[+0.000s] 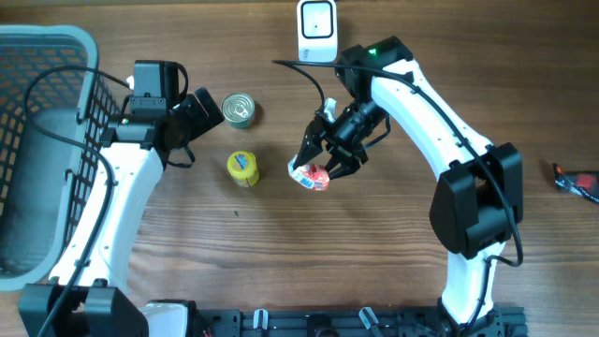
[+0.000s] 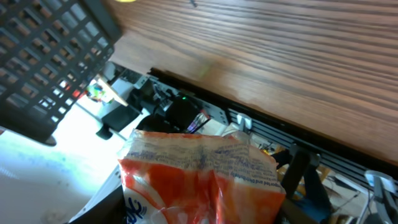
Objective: Scan the item barcode
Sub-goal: 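Lift the Kleenex pack and move it to the white scanner, then hold the Kleenex pack over the white scanner with the right gripper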
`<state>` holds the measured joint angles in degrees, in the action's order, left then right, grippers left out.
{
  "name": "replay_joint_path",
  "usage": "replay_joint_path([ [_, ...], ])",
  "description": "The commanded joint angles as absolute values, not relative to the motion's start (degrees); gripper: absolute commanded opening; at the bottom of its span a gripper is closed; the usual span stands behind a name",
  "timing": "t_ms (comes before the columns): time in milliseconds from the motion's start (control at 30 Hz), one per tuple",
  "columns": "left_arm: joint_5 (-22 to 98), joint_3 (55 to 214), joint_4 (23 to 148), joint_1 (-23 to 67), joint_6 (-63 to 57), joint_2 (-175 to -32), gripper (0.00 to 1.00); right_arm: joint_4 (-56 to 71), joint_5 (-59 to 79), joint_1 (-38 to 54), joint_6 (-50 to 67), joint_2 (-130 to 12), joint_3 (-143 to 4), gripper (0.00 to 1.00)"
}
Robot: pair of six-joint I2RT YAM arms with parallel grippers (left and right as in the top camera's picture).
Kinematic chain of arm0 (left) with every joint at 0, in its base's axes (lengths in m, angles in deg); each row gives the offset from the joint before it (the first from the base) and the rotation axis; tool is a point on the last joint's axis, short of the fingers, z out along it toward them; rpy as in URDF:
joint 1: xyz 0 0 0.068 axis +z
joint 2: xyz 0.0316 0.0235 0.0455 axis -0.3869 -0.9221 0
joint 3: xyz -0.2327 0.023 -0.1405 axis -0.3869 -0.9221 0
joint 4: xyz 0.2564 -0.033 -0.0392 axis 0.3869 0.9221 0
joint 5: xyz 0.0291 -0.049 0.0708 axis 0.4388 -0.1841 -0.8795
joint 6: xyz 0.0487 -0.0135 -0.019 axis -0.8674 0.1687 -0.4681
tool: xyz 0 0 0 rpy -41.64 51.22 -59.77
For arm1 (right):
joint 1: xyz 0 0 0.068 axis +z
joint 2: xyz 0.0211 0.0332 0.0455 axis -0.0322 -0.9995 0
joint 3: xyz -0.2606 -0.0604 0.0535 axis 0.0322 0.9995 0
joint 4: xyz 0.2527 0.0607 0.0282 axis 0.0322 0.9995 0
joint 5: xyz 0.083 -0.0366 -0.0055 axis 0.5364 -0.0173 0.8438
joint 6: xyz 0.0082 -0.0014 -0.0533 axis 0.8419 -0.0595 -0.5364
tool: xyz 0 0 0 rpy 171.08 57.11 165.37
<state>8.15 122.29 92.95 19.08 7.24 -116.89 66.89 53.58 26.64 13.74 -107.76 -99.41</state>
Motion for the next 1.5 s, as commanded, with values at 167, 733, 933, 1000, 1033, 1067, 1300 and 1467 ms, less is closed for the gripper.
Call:
replay_joint_path([
  [167, 7.6, 122.4, 93.0, 19.1, 6.2, -116.0, 1.0, 40.6, 40.0, 26.3, 16.2, -108.1, -100.4, 0.61],
  [733, 7.6, 122.4, 92.8, 19.1, 6.2, -116.0, 1.0, -20.7, 1.9, 25.4, 5.1, -121.4, -100.2, 0.43],
  [933, 7.6, 122.4, 92.8, 19.1, 6.2, -116.0, 1.0, -26.2, -3.3, 25.4, 0.4, -122.9, -100.4, 0.45],
  [1000, 7.6, 122.4, 92.8, 19.1, 6.2, -116.0, 1.0, -26.1, -3.3, 25.7, -0.8, -122.8, -100.7, 0.44],
  [1033, 7.6, 122.4, 92.8, 19.1, 6.2, -116.0, 1.0, -26.2, -3.3, 25.8, -1.0, -122.8, -100.7, 0.44],
  [1067, 7.5, 122.4, 92.8, 19.1, 6.2, -116.0, 1.0, -26.3, -3.3, 25.8, -1.0, -122.8, -100.7, 0.44],
  [1300, 7.6, 122.4, 92.8, 19.1, 6.2, -116.0, 1.0, -31.9, -6.1, 25.6, -5.0, -122.8, -100.7, 0.44],
  [1467, 7.6, 122.4, 92.7, 19.1, 6.2, -116.0, 1.0, -36.1, -6.4, 25.6, -6.1, -123.0, -100.7, 0.47],
])
